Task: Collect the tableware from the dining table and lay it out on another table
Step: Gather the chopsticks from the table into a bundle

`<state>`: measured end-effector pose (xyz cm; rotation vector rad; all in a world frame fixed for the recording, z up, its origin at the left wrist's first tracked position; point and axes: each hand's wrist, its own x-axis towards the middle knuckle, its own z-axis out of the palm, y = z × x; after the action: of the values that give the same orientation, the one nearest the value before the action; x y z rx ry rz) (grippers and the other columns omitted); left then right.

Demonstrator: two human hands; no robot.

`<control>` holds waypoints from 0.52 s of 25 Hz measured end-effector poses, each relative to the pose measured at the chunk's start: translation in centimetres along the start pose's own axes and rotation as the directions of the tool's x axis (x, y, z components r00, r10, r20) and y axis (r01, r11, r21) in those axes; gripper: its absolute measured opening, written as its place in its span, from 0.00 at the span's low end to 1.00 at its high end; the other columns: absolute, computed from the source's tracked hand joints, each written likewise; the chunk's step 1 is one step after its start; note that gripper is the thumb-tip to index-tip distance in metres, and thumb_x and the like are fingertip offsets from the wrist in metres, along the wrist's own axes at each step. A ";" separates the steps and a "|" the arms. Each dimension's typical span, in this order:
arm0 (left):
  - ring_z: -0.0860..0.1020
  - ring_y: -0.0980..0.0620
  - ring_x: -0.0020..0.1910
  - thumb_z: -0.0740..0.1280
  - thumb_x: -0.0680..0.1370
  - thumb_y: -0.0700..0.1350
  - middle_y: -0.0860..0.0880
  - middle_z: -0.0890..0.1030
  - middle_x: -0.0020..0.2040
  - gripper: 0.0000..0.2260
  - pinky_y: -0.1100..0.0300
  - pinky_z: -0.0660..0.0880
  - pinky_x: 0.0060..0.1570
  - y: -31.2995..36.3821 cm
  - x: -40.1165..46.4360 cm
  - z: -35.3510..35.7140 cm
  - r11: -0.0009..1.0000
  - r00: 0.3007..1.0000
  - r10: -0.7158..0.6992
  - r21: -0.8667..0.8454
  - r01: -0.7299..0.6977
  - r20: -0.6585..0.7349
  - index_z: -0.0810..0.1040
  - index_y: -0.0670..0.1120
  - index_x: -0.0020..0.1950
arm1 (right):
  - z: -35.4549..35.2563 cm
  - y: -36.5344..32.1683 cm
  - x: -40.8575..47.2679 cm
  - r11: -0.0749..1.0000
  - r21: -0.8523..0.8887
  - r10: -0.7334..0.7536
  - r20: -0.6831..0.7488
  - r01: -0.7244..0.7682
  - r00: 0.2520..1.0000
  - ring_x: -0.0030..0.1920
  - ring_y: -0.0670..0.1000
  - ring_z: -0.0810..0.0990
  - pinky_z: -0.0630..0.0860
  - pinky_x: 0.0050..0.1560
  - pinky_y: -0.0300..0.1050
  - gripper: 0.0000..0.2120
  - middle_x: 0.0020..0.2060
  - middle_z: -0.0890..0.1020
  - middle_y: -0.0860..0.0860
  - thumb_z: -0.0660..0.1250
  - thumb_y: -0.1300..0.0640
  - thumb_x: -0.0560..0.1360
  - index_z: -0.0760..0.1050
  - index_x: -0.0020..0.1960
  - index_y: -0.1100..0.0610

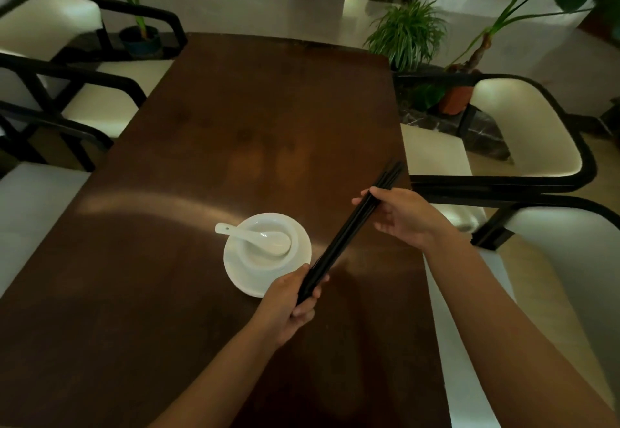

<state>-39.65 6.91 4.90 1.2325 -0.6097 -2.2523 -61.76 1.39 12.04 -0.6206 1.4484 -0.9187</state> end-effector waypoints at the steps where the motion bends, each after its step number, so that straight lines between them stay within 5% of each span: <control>1: 0.62 0.59 0.18 0.55 0.81 0.49 0.49 0.75 0.30 0.17 0.67 0.60 0.19 -0.3 0.0 -0.2 1.000 0.999 -0.008 0.000 0.008 -0.035 0.78 0.39 0.46 | 0.3 0.4 0.4 1.000 -0.026 0.001 -0.022 -0.002 1.000 0.37 0.46 0.78 0.70 0.36 0.40 0.06 0.45 0.85 0.53 0.64 0.55 0.76 0.76 0.48 0.58; 4: 0.67 0.57 0.21 0.57 0.80 0.45 0.47 0.78 0.32 0.13 0.66 0.62 0.20 -1.2 0.0 -0.5 0.998 0.983 -0.038 -0.055 0.029 -0.177 0.77 0.39 0.46 | 2.0 2.1 1.7 1.000 -0.015 0.006 -0.129 -0.008 0.992 0.28 0.45 0.71 0.68 0.28 0.36 0.05 0.39 0.83 0.55 0.65 0.59 0.76 0.74 0.48 0.61; 6: 0.71 0.53 0.27 0.58 0.78 0.42 0.44 0.77 0.34 0.10 0.65 0.66 0.21 -1.9 0.0 -1.0 0.968 0.940 -0.094 -0.250 0.010 -0.327 0.76 0.39 0.45 | 3.2 3.6 2.7 0.999 -0.017 0.025 -0.150 -0.028 0.988 0.28 0.46 0.69 0.68 0.27 0.35 0.04 0.38 0.82 0.55 0.62 0.62 0.77 0.72 0.48 0.63; 10: 0.74 0.49 0.40 0.59 0.78 0.41 0.43 0.75 0.43 0.09 0.54 0.72 0.45 -3.9 -0.3 -3.2 0.853 0.782 -0.234 -0.508 -0.119 -0.577 0.75 0.41 0.41 | 4.9 7.5 4.3 0.994 -0.009 0.103 -0.118 -0.105 0.988 0.26 0.47 0.69 0.67 0.22 0.34 0.06 0.36 0.80 0.59 0.59 0.64 0.78 0.70 0.43 0.64; 13: 0.74 0.49 0.40 0.55 0.80 0.45 0.43 0.75 0.43 0.13 0.55 0.69 0.48 -4.6 -0.1 -4.5 0.808 0.739 -0.243 -0.553 -0.204 -0.628 0.75 0.41 0.43 | 6.0 9.6 6.0 0.982 0.030 0.188 -0.134 -0.185 0.973 0.26 0.47 0.69 0.67 0.21 0.34 0.09 0.33 0.79 0.57 0.59 0.65 0.77 0.71 0.38 0.63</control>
<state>-36.76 9.87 0.01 1.5508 0.3842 -1.5863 -55.08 0.60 1.16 -0.4065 1.5902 -0.8376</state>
